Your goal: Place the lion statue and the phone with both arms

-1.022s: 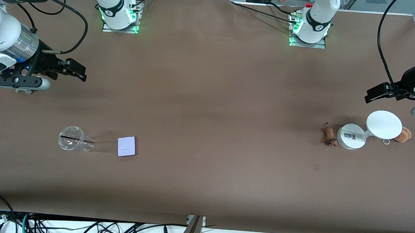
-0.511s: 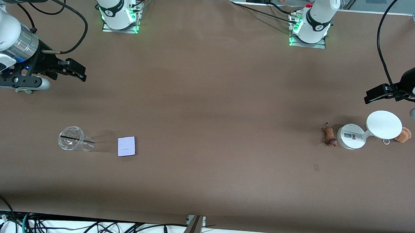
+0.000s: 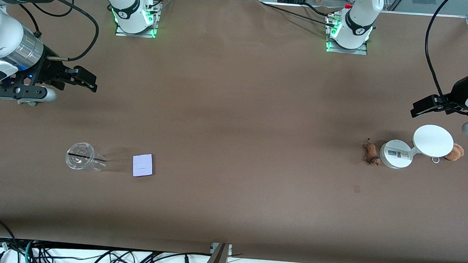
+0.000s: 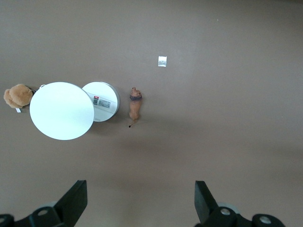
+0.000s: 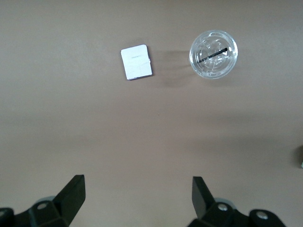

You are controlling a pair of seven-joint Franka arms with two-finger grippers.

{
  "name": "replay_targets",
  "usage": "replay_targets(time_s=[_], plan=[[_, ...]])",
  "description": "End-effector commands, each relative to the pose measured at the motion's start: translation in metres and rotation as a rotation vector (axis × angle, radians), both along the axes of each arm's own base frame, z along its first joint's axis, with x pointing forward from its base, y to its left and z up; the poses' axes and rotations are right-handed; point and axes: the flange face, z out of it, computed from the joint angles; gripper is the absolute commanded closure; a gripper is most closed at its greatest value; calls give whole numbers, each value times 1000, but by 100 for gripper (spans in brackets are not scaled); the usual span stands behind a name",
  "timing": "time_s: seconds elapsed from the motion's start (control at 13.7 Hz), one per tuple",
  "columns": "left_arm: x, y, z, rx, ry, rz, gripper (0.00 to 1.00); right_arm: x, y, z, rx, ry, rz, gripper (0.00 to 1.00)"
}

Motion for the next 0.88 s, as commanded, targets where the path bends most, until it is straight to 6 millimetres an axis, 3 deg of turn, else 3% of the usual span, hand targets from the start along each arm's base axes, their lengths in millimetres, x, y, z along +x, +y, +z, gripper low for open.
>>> replay_targets(time_s=[0.0, 0.58, 0.8], plan=[[2, 2, 5, -18, -13, -17, 0, -1, -3, 4, -11, 2, 14, 0], [2, 3, 5, -16, -12, -17, 0, 1, -2, 5, -56, -19, 13, 0], [2, 3, 5, -16, -13, -17, 0, 0, 17, 3, -87, -31, 35, 0]])
